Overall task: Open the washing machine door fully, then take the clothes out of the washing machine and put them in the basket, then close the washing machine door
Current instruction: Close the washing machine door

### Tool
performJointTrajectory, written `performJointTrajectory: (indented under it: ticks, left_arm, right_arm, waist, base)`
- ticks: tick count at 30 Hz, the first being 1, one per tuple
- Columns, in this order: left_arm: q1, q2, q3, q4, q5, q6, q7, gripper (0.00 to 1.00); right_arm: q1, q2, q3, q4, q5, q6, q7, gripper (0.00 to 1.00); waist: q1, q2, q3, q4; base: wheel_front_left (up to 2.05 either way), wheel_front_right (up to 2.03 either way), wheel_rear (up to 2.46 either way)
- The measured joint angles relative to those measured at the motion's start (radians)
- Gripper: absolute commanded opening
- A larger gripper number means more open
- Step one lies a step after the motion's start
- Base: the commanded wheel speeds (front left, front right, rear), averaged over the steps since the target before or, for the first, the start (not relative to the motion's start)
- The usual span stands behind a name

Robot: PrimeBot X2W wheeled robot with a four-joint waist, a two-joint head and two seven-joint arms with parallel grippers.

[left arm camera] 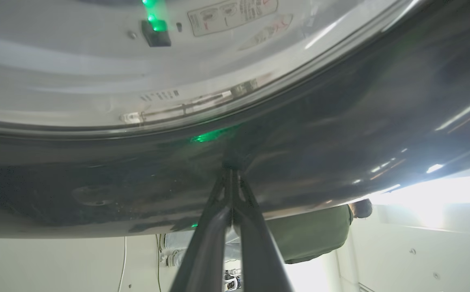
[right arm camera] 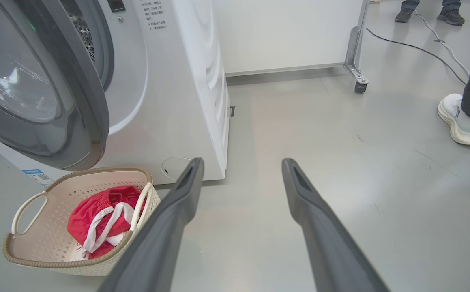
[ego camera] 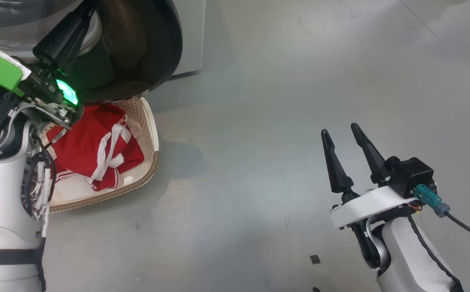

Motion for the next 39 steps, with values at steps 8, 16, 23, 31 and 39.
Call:
performJointTrajectory:
  ticks: [8,16,23,31,39]
  left_arm:
    - [0.007,-0.033,0.0,0.018,-0.007,-0.007,0.025,0.0]
    - [0.102,-0.06,0.062,-0.037,-0.031,-0.007,0.025,0.0]
    - [0.218,-0.089,0.122,-0.12,-0.043,-0.007,0.019,0.0]
    - [0.372,-0.107,0.162,-0.19,-0.043,-0.007,0.017,0.89]
    - [0.516,-0.114,0.204,-0.25,-0.03,-0.007,-0.02,1.0]
  right_arm:
    - [0.0,0.002,-0.028,0.001,0.0,0.0,0.0,1.0]
    - [0.001,0.002,-0.047,0.004,-0.005,-0.001,0.0,1.0]
    - [0.008,0.001,-0.055,0.015,-0.012,-0.001,0.0,1.0]
    - [0.029,0.001,-0.059,0.029,-0.018,0.0,-0.001,1.0]
    - [0.055,0.001,-0.054,0.052,-0.03,0.001,-0.001,1.0]
  waist:
    - [0.0,0.0,-0.016,0.03]
    - [0.0,0.0,-0.044,0.08]
    - [0.0,-0.0001,-0.075,0.132]
    - [0.0,-0.0001,-0.125,0.182]
    - [0.0,-0.0001,-0.182,0.218]
  base:
    - [0.0,0.0,0.0]
    - [0.0,0.0,0.0]
    - [0.0,0.0,0.0]
    - [0.0,0.0,0.0]
    - [0.0,0.0,0.0]
